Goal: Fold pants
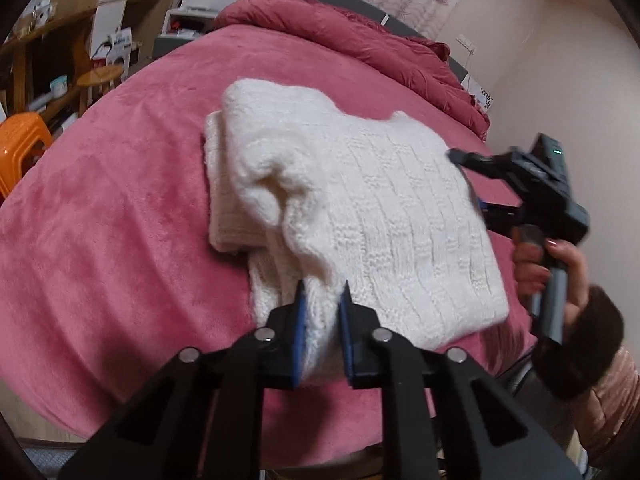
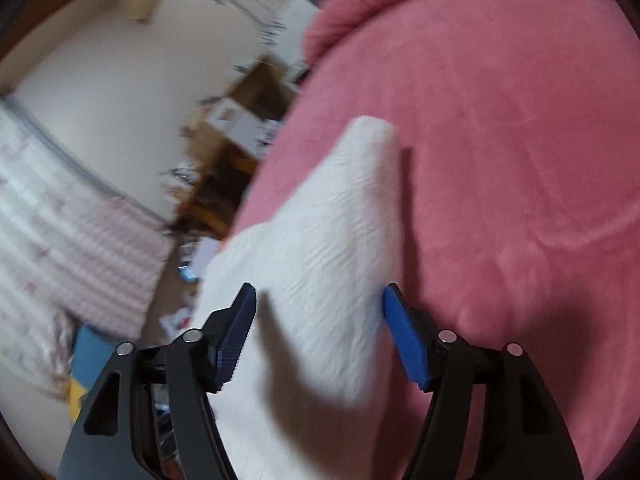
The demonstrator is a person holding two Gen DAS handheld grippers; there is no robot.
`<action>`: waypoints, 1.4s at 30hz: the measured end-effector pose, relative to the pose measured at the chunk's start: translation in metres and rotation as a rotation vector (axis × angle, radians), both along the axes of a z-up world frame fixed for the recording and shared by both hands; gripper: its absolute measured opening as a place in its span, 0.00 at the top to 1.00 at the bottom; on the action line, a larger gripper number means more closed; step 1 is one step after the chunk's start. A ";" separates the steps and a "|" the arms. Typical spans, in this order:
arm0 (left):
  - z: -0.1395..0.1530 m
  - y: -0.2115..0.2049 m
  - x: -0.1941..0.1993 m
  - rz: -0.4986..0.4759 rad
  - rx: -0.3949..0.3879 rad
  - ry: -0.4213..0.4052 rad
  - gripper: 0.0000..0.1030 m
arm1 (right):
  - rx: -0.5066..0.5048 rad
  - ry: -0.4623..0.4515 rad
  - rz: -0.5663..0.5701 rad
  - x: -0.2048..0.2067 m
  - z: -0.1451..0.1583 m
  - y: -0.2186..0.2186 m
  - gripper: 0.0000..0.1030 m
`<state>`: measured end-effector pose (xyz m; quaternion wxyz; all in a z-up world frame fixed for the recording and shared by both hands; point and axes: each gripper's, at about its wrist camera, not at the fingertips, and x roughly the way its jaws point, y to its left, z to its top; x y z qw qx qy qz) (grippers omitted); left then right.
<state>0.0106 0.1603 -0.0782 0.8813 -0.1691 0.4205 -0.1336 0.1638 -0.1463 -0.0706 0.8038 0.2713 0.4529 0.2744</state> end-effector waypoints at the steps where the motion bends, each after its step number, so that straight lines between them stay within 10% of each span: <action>1: 0.009 0.009 -0.001 0.014 -0.018 -0.016 0.93 | -0.022 -0.021 0.006 0.000 0.007 0.006 0.56; 4: 0.030 0.032 -0.009 0.052 -0.003 -0.067 0.94 | -0.122 -0.161 0.053 -0.017 0.030 0.029 0.65; 8: -0.009 0.031 0.001 0.056 0.016 0.078 0.93 | -0.299 -0.170 0.000 -0.020 0.002 0.041 0.65; 11: -0.012 0.011 0.001 0.002 0.083 0.068 0.92 | -0.255 -0.180 -0.048 -0.016 -0.009 0.028 0.57; 16: 0.017 0.012 -0.006 0.030 0.151 -0.023 0.48 | -0.230 -0.196 -0.109 -0.030 0.012 0.006 0.48; 22: 0.071 0.031 0.022 0.117 0.159 -0.173 0.54 | -0.384 -0.395 0.028 -0.026 0.068 0.041 0.60; 29: 0.052 -0.014 0.097 0.002 0.332 -0.093 0.69 | -0.717 -0.297 0.233 0.021 0.036 0.120 0.73; 32: 0.019 -0.014 0.118 0.020 0.391 -0.001 0.69 | -0.620 -0.188 0.107 0.036 -0.001 0.095 0.73; 39: 0.027 0.002 0.099 0.030 0.297 -0.048 0.62 | -0.556 -0.320 0.045 0.007 0.016 0.087 0.66; 42: 0.035 0.011 0.086 0.069 0.263 -0.068 0.22 | -0.457 -0.348 0.002 -0.018 0.030 0.065 0.35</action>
